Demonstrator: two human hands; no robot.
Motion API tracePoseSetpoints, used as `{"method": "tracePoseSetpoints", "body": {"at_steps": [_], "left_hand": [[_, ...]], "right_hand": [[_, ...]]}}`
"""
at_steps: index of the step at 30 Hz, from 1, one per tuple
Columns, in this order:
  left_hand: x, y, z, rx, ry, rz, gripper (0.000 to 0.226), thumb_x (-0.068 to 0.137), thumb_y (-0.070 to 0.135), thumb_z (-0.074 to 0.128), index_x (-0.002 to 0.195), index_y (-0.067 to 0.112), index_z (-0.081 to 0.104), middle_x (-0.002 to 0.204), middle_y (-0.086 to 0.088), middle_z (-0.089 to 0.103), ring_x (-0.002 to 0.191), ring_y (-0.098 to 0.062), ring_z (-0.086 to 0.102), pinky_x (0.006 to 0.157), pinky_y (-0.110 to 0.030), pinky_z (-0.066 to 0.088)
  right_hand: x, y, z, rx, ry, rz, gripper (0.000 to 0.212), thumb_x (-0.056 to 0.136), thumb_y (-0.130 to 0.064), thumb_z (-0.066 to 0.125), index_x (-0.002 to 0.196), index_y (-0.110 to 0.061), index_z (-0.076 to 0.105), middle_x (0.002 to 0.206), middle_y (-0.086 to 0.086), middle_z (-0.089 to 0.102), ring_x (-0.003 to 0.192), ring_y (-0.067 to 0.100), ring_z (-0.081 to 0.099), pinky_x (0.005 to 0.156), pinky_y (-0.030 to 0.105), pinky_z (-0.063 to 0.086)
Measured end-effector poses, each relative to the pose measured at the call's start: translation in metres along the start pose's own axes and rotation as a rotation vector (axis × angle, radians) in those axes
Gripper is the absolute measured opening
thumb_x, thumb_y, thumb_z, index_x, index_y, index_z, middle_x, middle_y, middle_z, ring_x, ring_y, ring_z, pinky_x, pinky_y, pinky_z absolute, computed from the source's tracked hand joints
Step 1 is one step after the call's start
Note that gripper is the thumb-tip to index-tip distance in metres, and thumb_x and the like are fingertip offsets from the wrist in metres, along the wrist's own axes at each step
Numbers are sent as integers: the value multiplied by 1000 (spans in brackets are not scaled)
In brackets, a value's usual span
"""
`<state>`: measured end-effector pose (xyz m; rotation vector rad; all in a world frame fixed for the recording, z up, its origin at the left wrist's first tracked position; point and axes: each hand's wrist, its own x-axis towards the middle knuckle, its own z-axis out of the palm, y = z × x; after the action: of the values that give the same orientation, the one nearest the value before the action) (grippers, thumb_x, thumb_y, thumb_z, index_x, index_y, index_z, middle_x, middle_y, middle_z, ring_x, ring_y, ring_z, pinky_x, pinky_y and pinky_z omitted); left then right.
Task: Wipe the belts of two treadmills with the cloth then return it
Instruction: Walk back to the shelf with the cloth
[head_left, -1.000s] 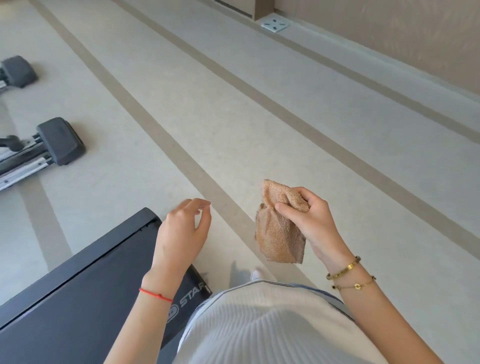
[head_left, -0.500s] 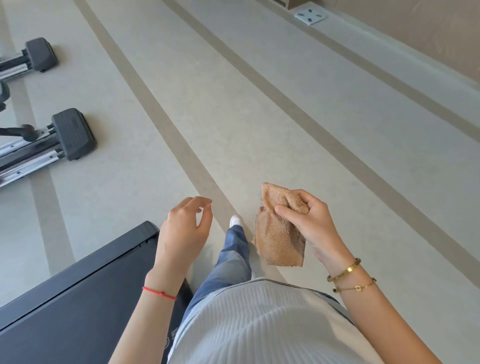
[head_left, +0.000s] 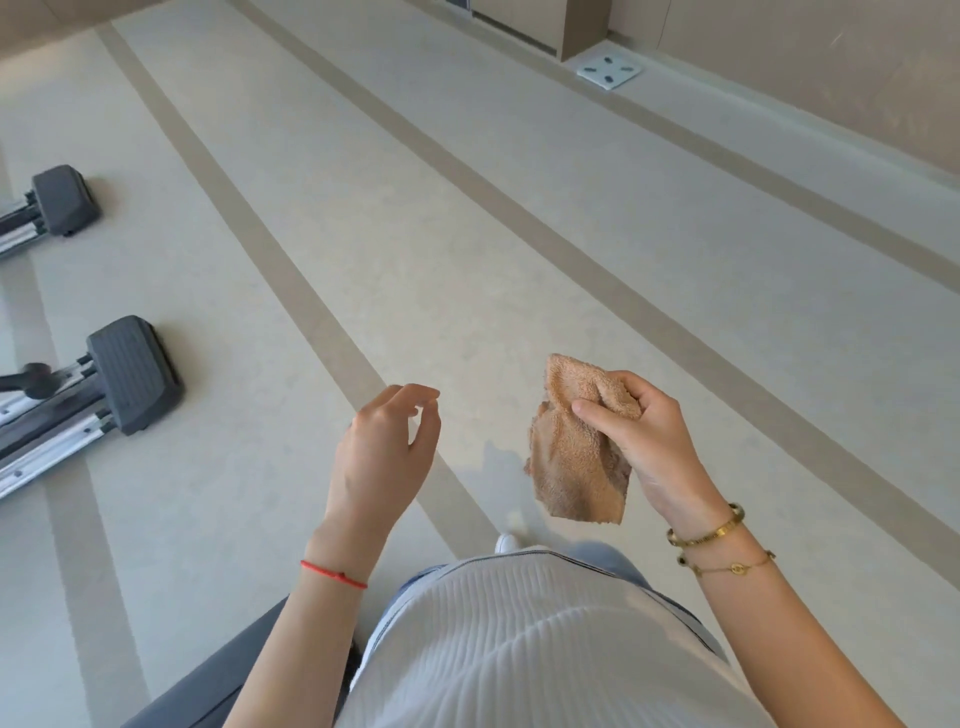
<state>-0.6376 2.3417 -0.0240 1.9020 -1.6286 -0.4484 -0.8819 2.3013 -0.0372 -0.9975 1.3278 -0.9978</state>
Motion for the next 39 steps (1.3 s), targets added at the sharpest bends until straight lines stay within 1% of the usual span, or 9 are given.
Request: {"method": "tracePoseSetpoints", "body": {"at_steps": [3, 8, 13, 17, 21, 24, 30, 34, 39], "left_hand": [[49, -5, 6, -2, -27, 5, 17, 95, 16, 58, 104, 18, 73, 95, 6, 70, 51, 5, 43, 60, -26, 39], [124, -8, 26, 17, -68, -19, 18, 96, 16, 57, 105, 18, 72, 98, 5, 70, 77, -18, 64, 65, -34, 52], [209, -5, 53, 25, -85, -47, 20, 97, 19, 55, 107, 18, 71, 100, 5, 70, 74, -16, 61, 62, -28, 42], [290, 7, 75, 12, -62, -44, 19, 96, 18, 55, 106, 18, 71, 100, 5, 70, 60, -3, 52, 61, -27, 40], [378, 26, 94, 12, -17, -46, 19, 96, 18, 55, 105, 20, 71, 101, 8, 69, 83, -12, 66, 62, -27, 42], [438, 38, 107, 27, 19, -44, 18, 96, 20, 55, 104, 22, 71, 99, 10, 69, 66, 0, 56, 56, -21, 36], [531, 43, 126, 33, 12, -96, 19, 96, 20, 54, 105, 23, 71, 101, 9, 69, 69, -8, 55, 60, -24, 37], [586, 36, 135, 47, 12, -112, 19, 96, 20, 55, 106, 20, 72, 100, 7, 70, 67, -9, 53, 60, -25, 37], [666, 17, 144, 27, -1, -139, 20, 96, 19, 54, 107, 17, 71, 100, 5, 70, 87, -15, 66, 64, -28, 43]], "right_hand": [[43, -13, 8, 9, 18, 0, 13, 80, -8, 78, 87, -16, 71, 86, 7, 72, 86, 23, 69, 80, 38, 54], [115, -25, 13, 15, 37, 33, 12, 80, -6, 77, 88, -11, 69, 83, 6, 71, 81, 19, 68, 77, 37, 53], [203, -40, 12, 21, 37, 50, 13, 80, -3, 76, 86, -11, 69, 79, 1, 69, 78, 14, 65, 74, 33, 50], [288, -66, 6, 1, 21, 30, 12, 80, -5, 77, 86, -10, 68, 81, 2, 69, 80, 16, 65, 76, 35, 50], [381, -104, -2, -26, -17, -2, 12, 80, -6, 77, 88, -9, 68, 84, 4, 69, 82, 16, 65, 79, 38, 50], [445, -129, -5, -39, -53, -30, 12, 80, -7, 77, 88, -11, 68, 83, 2, 69, 82, 15, 65, 78, 35, 50], [543, -159, 4, -66, -94, -31, 13, 81, -6, 77, 89, -12, 69, 81, -2, 69, 77, 11, 65, 72, 27, 50], [599, -167, 14, -71, -103, -3, 12, 81, -5, 76, 89, -11, 69, 83, 3, 70, 81, 14, 65, 76, 32, 50], [680, -178, 37, -78, -118, 29, 12, 81, -5, 77, 86, -12, 69, 82, 2, 69, 80, 16, 65, 76, 35, 49]]}}
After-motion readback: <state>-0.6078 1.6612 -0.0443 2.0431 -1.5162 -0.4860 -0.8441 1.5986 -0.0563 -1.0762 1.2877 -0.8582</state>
